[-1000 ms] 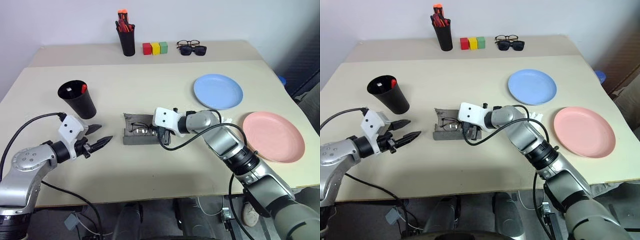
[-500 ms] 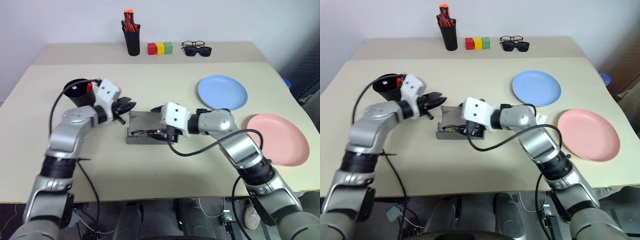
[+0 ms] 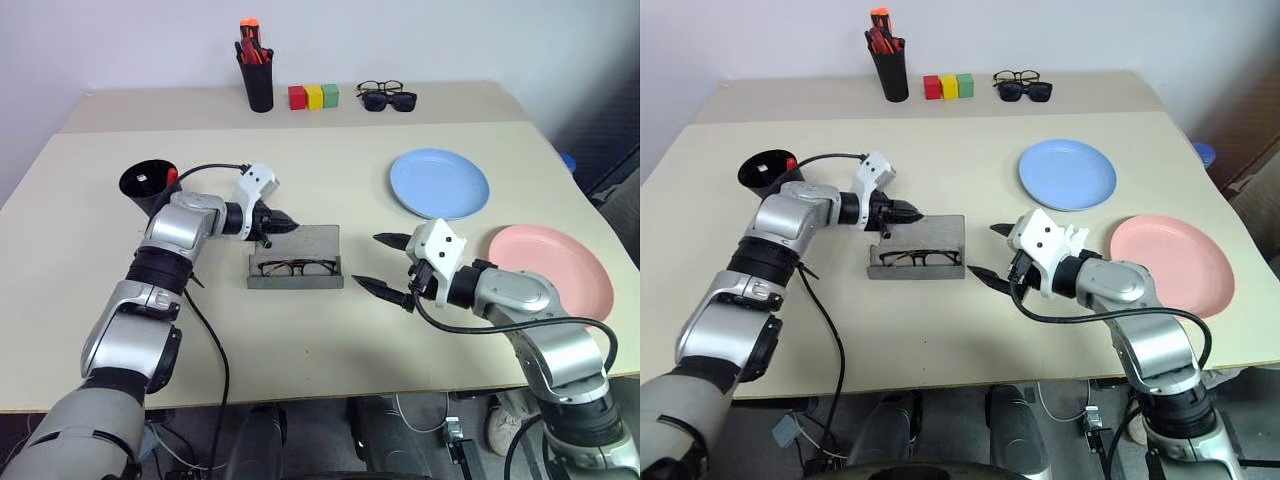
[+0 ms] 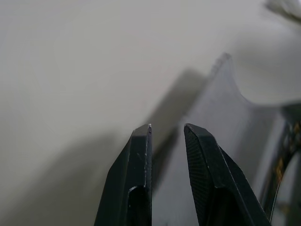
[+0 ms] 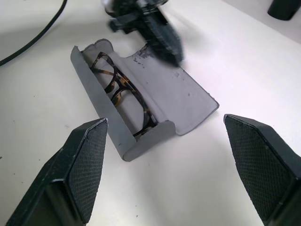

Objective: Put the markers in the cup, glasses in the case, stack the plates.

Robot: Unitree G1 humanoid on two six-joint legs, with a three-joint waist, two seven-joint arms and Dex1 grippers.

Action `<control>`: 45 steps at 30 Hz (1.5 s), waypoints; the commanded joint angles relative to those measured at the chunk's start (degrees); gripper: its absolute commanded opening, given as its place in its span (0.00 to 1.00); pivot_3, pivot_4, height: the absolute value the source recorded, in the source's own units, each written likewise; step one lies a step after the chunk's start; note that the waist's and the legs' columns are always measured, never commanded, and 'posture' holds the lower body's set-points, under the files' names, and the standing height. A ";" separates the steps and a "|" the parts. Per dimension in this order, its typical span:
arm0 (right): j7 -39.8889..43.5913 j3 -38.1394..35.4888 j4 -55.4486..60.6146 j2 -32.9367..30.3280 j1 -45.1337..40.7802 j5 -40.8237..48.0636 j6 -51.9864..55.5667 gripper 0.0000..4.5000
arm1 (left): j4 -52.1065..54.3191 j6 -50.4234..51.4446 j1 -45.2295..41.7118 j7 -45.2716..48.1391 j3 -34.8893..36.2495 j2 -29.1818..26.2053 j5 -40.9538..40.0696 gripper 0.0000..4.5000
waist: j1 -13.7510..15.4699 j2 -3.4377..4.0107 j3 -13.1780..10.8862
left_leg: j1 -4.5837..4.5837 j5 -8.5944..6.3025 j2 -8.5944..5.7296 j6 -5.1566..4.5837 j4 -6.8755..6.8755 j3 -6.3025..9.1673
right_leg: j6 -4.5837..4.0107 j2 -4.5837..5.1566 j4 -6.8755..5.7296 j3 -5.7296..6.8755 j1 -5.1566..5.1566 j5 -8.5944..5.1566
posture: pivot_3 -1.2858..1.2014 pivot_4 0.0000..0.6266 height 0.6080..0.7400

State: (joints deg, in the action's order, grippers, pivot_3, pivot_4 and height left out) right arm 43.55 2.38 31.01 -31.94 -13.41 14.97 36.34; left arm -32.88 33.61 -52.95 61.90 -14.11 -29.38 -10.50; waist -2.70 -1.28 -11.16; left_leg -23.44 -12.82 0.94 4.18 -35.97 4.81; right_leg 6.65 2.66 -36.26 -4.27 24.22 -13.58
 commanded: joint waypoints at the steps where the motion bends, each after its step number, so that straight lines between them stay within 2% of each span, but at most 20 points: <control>1: -1.83 -1.04 2.46 0.41 0.16 1.24 -0.27 0.89 | 4.33 0.08 1.26 4.01 -0.17 -2.10 0.08 0.24 | 0.12 0.00 0.00 | 0.00 0.00 0.00 0.00 0.00 0.00 | 0.00 0.00 0.00 0.00 0.00 0.00 | 0.52 0.24 1.00; 5: -2.57 0.03 0.99 0.37 0.07 1.07 -1.43 0.89 | 12.28 2.12 4.81 5.05 1.85 -4.21 -1.97 0.24 | 0.19 0.00 0.00 | -0.02 0.00 0.00 0.00 -0.02 0.00 | 0.02 0.01 0.00 0.00 0.00 -0.02 | 0.52 0.24 1.00; 7: -2.59 0.54 -0.60 0.42 -0.84 0.98 -2.11 0.89 | 14.16 2.89 5.82 2.50 3.78 -4.41 -2.07 0.24 | 0.21 0.00 0.00 | -0.03 0.00 0.00 0.00 -0.02 0.01 | 0.03 0.02 0.00 -0.01 0.00 -0.02 | 0.52 0.24 1.00; 13: -1.69 2.11 -3.35 0.25 -2.51 0.94 -4.17 0.89 | 7.57 2.23 2.82 -9.90 9.08 -0.34 -0.65 0.24 | 0.33 0.00 0.00 | -0.03 0.00 0.00 0.00 -0.08 0.01 | 0.04 0.02 0.00 0.00 -0.02 -0.02 | 0.52 0.24 1.00; 17: -1.49 2.56 -3.62 0.13 -3.06 1.28 -4.56 0.89 | 3.10 0.09 1.67 -12.37 7.41 -0.36 2.25 0.24 | 0.12 0.00 0.00 | -0.03 0.00 0.00 0.00 -0.07 0.01 | 0.06 0.01 0.00 0.00 -0.02 -0.02 | 0.52 0.24 1.00; 22: -1.44 1.71 -2.48 -0.33 -2.64 2.51 -4.10 0.89 | 1.27 -2.38 2.86 -7.90 3.04 -1.57 5.33 0.24 | 0.20 0.00 0.00 | -0.01 0.00 0.00 0.00 -0.03 0.01 | 0.05 0.00 -0.01 0.00 -0.01 -0.02 | 0.52 0.24 1.00; 30: -2.27 1.21 -1.32 -0.47 -2.08 3.60 -3.50 0.89 | 4.41 -1.78 4.26 2.77 1.56 -3.16 3.61 0.24 | 0.20 0.00 0.00 | -0.02 0.00 0.00 0.00 -0.04 0.00 | 0.05 0.01 0.00 0.00 -0.01 -0.02 | 0.52 0.24 1.00; 38: -2.95 1.29 -1.34 -0.78 -1.93 4.01 -3.62 0.89 | 17.19 2.94 9.77 12.51 4.13 -7.05 -4.01 0.24 | 0.18 0.00 0.00 | -0.02 0.00 0.01 0.00 -0.05 0.01 | 0.04 0.01 -0.01 0.00 -0.02 -0.03 | 0.52 0.24 1.00; 45: -3.83 0.95 -3.27 -0.49 -3.70 3.92 -3.20 0.89 | 31.15 5.53 17.63 15.31 3.08 -11.43 -7.84 0.24 | 0.11 0.00 0.00 | -0.01 0.00 0.01 0.00 -0.04 0.01 | 0.02 0.01 -0.03 -0.01 -0.01 -0.03 | 0.52 0.24 1.00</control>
State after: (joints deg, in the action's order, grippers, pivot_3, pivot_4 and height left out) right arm 40.40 5.03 27.07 -32.44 -15.59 18.40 33.42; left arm -5.08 39.29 -35.73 76.48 -11.57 -39.60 -17.06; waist -2.59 -1.28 -11.16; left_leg -23.45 -12.82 0.96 4.18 -36.02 4.81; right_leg 6.68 2.67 -36.29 -4.28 24.21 -13.61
